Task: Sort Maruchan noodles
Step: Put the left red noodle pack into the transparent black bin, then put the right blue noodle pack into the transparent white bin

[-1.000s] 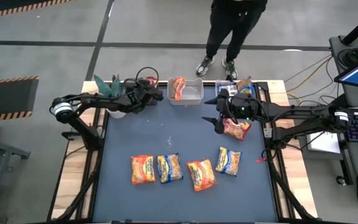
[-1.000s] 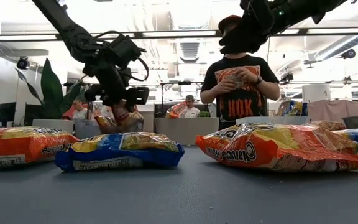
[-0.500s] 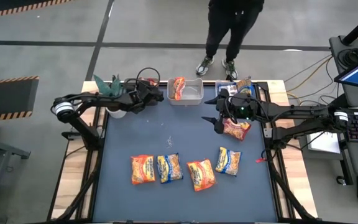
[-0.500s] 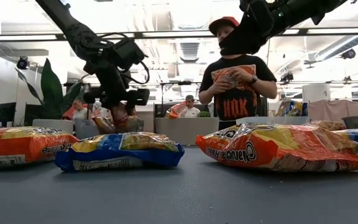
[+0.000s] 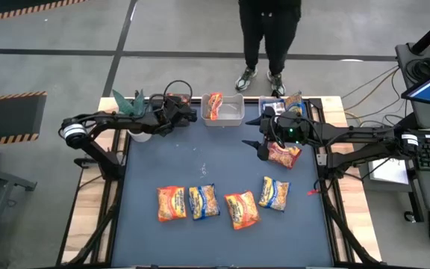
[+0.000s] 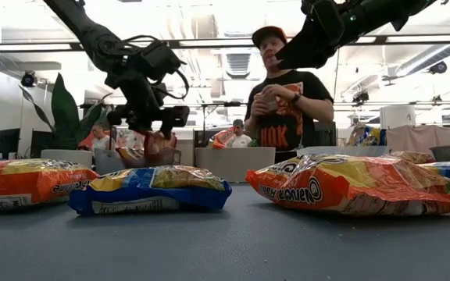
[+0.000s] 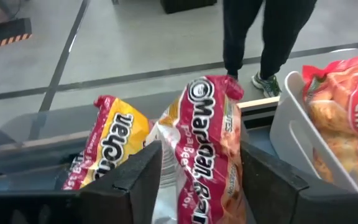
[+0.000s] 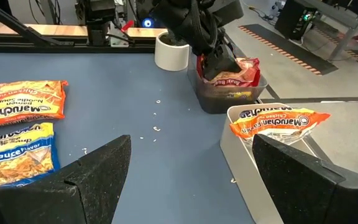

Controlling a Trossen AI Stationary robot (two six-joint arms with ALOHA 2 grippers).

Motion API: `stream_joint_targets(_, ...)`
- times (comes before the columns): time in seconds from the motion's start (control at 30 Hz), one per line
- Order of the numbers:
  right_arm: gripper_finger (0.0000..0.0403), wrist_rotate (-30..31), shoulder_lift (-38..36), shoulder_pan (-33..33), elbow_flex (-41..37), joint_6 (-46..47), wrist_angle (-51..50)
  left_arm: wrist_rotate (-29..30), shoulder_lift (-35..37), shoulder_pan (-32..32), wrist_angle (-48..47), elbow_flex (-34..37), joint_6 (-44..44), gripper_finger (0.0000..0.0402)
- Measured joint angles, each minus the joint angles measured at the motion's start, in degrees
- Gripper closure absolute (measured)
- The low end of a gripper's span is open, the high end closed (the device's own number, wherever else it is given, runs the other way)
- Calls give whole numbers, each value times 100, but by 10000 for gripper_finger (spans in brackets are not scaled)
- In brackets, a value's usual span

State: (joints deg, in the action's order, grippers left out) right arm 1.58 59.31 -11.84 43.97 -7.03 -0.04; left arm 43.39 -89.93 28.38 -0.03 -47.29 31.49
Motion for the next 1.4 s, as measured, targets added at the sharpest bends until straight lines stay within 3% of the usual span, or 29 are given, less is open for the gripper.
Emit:
stream_joint_targets(0.2, 77, 0, 0, 0, 0, -4, -10, -52, 253, -9, -39, 0, -340, 181)
stream_joint_targets(0.37, 77, 2, 0, -31, 0, -7, -13, -138, 614, -146, -43, 0, -1385, 173)
stream_joint_targets(0.5, 77, 2, 0, -59, 0, -7, -13, -1077, 853, -197, -36, 0, -2654, 192)
stream_joint_targets(0.63, 77, 2, 0, -85, -2, -3, -13, -1900, 791, -186, 148, 0, -3014, 238)
stream_joint_targets(0.8, 77, 2, 0, -96, -11, 19, -17, -1412, 388, -116, 110, 22, -2898, 306)
stream_joint_targets(1.0, 77, 2, 0, -96, -13, 37, -15, -1336, 9, -52, 113, 33, -2529, 355)
stream_joint_targets(1.23, 77, 2, 0, -96, -13, 231, -13, -1333, 378, -158, -19, -75, -2614, 364)
stream_joint_targets(1.4, 77, -4, 12, -96, -13, 1211, -87, -1442, 901, -424, -188, -129, -2934, 364)
